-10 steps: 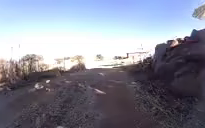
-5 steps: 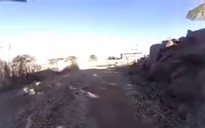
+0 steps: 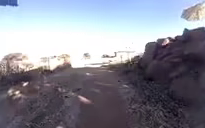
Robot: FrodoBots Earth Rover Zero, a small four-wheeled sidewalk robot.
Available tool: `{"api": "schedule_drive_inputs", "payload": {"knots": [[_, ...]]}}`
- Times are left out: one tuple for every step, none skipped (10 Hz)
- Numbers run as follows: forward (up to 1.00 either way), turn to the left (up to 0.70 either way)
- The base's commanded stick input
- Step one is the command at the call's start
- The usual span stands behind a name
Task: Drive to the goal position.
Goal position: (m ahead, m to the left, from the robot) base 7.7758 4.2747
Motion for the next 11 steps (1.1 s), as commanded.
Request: {"api": "schedule_drive_inputs", "payload": {"knots": [[0.50, 0.00], [0.50, 0.00], [0.50, 0.00], [0.50, 0.00], [0.50, 0.00], [0.50, 0.00], [0.50, 0.00], [0.50, 0.00], [0.50, 0.00], [0.50, 0.00], [0.50, 0.00]]}}
